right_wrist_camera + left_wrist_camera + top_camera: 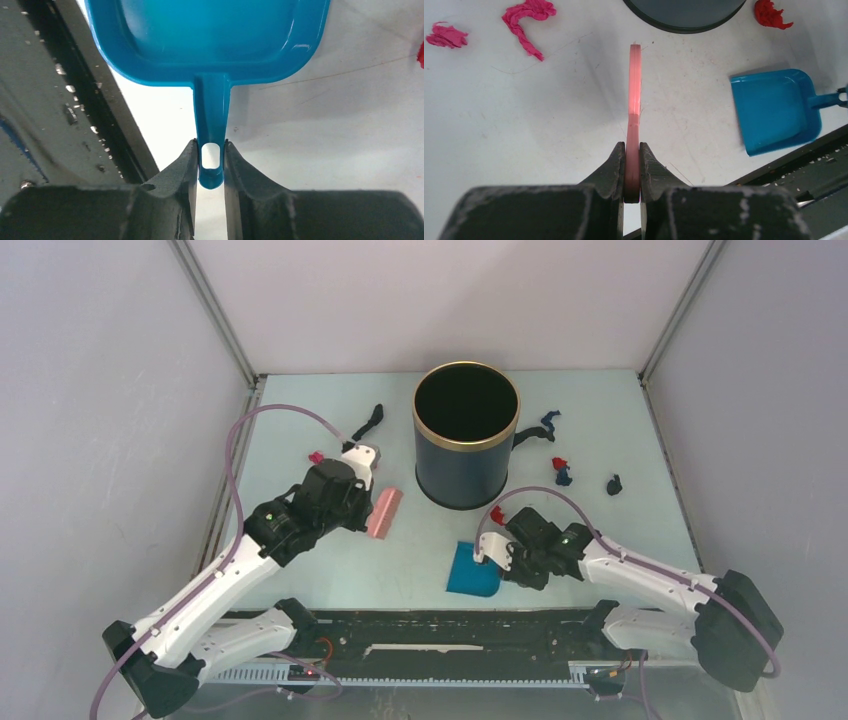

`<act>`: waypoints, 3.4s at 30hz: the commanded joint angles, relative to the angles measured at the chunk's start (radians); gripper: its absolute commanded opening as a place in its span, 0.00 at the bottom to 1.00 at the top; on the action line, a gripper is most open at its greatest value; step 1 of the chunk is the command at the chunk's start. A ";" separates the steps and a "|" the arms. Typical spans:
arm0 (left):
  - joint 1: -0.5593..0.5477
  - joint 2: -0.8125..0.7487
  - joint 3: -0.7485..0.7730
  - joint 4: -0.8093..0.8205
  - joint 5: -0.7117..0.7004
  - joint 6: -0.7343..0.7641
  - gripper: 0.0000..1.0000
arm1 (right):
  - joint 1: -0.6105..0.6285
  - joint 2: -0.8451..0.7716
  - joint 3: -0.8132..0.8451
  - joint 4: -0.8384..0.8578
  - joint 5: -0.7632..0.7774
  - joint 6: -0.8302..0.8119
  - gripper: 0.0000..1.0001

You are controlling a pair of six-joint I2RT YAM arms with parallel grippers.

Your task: Sweep away the paper scraps from the table

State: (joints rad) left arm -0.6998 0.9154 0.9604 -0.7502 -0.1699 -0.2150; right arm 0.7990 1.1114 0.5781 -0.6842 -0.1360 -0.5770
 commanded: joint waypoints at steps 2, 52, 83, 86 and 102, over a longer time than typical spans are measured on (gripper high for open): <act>0.007 -0.020 -0.004 0.031 -0.070 0.042 0.00 | -0.001 -0.034 0.025 -0.032 -0.089 -0.027 0.26; 0.482 0.866 0.627 0.504 -0.089 -0.617 0.00 | 0.210 0.375 0.491 -0.039 0.123 0.401 0.00; 0.545 -0.076 -0.216 0.330 0.120 -0.566 0.00 | 0.304 0.577 0.568 -0.095 0.219 0.404 0.00; 0.545 -0.202 -0.131 0.190 0.057 -0.377 0.00 | 0.304 0.578 0.560 -0.098 0.214 0.398 0.00; 0.301 0.342 0.406 -0.094 -0.284 0.245 0.01 | 0.234 0.555 0.549 -0.133 0.219 0.386 0.00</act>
State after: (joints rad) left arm -0.3271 1.1610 1.2068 -0.8314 -0.2848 -0.1612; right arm 1.0554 1.7069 1.1248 -0.7998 0.0826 -0.1810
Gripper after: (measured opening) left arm 0.121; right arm 0.258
